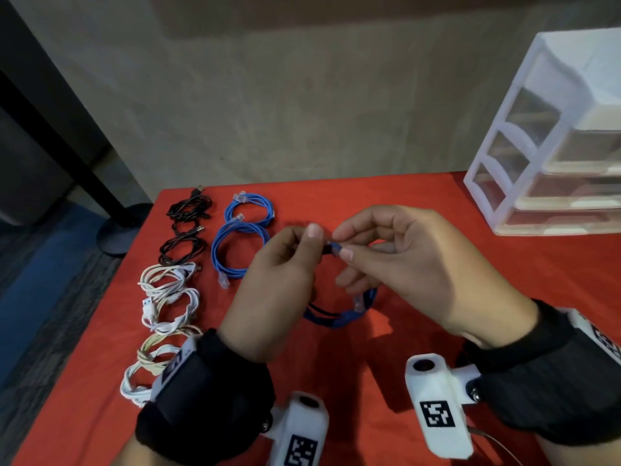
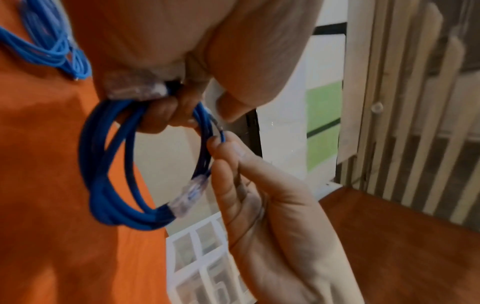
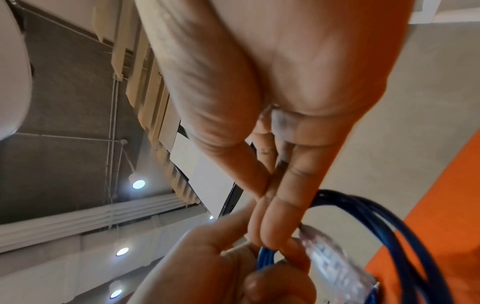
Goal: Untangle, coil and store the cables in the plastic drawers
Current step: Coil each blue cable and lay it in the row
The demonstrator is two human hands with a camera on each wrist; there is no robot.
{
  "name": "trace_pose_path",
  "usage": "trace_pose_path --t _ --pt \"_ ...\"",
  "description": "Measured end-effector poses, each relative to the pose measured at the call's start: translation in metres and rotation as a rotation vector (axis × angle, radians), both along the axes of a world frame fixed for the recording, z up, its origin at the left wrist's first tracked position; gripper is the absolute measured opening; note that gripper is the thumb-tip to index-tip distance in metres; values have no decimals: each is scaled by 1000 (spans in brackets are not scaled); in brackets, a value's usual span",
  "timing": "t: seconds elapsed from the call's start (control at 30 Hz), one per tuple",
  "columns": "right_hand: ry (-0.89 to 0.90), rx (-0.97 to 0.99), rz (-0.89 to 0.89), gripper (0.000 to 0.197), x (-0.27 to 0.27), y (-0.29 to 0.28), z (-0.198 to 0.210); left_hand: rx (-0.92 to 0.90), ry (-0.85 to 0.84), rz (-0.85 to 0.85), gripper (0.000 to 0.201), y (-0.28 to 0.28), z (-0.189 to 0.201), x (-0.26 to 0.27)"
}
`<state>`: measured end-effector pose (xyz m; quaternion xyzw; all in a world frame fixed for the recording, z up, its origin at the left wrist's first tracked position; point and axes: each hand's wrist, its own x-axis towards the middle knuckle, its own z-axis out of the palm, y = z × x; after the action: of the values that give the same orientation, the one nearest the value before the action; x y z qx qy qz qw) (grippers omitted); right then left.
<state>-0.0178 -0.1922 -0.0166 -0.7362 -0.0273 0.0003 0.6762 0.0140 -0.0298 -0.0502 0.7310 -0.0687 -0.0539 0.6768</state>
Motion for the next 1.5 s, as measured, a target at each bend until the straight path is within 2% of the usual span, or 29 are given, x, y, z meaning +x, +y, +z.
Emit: trace_pose_path --t 0.07,0.13,0.27,0.33,0.37,0.43,0.5,0.57,0.63,0.7,0.83,0.9,1.0,1.07,1.2,1.27,1.4,1.5 --pt "1 2 -8 9 -3 4 1 -109 113 3 27 -1 6 1" --pt "-30 -87 -54 11 -4 11 -2 -178 186 -5 25 -1 8 1" --pt "-378 -555 -210 22 0 8 -12 -348 311 -30 17 3 10 6" --pt "-405 -631 -200 20 5 0 -11 -389 301 -38 18 7 14 8" --pt "-376 -586 -166 21 6 -4 -10 -406 286 -43 20 10 17 10" --pt "-281 -335 -68 24 8 -9 -6 -421 264 -45 18 14 22 12" --pt "-198 -67 -18 18 7 -13 0 -445 253 -38 10 18 25 14" --pt "-79 121 31 21 5 -17 6 -479 260 -41 8 23 27 15" --pt "31 207 123 35 4 -19 8 -496 253 -72 8 24 29 15" --pt "99 210 182 43 2 -18 8 -481 238 -104 8 23 30 13" --pt "67 82 161 28 0 -9 3 -437 186 -119 8 19 28 7" --pt "-30 -69 113 18 0 -5 2 -423 164 -132 5 18 27 5" --pt "-168 -268 67 14 0 -2 2 -422 163 -163 10 18 29 3" --pt "-188 -279 76 15 0 -2 2 -415 164 -168 10 18 31 2" --pt "-107 -165 93 17 2 -7 0 -416 246 -196 14 16 33 -2" --pt "-125 -200 61 13 3 -6 -1 -422 288 -217 13 13 33 -4" --pt "-219 -448 -18 13 4 -4 -5 -381 295 -218 14 11 30 -3" --pt "-292 -615 -76 7 4 -7 2 -366 227 -170 13 16 30 2"
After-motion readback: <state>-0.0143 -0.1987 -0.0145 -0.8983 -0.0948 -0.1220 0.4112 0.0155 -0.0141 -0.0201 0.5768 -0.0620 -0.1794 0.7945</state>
